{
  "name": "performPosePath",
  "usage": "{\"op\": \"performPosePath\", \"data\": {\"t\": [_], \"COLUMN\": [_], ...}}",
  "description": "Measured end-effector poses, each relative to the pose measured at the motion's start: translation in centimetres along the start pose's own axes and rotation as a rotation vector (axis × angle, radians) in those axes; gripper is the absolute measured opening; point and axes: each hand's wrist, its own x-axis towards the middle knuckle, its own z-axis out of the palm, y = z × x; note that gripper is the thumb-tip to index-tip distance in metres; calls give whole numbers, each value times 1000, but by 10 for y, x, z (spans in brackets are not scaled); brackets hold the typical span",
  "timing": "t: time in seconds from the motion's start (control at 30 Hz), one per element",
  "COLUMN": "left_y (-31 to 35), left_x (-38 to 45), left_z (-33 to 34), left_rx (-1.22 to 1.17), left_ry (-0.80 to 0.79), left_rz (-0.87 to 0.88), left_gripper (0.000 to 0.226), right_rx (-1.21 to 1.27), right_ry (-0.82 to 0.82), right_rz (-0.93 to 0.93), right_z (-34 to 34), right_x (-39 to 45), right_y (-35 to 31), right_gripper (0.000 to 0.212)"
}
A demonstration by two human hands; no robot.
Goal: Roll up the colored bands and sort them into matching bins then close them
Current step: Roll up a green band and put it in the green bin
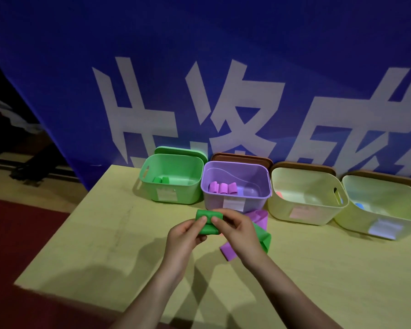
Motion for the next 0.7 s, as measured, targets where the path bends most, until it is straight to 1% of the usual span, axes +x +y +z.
{"op": "performPosePath", "data": {"t": [0.2, 0.27, 0.33, 0.5, 0.63, 0.7], "left_y": [1, -1, -3, -8, -8, -9], "left_x": [-4, -4, -2, 3, 5, 6], "left_z": [-2, -2, -1, 3, 9, 11], "left_rx": [-20, 2, 78, 327, 391, 389], "left_ry": [48, 57, 65, 74, 112, 99], "left_rz": [-16, -22, -18, 24, 34, 44], "left_gripper": [19, 19, 19, 32, 33, 33], "right_rx": [56, 45, 40, 7, -71, -108], "right_ry": [39, 48, 51, 32, 118, 157], "right_rz": [-12, -3, 20, 71, 27, 2], "right_z": [7, 7, 5, -7, -8, -6], "right_x": [-8, -11, -13, -16, -18, -17], "right_y": [-4, -2, 2, 10, 15, 17], "right_gripper": [33, 32, 28, 17, 20, 23]}}
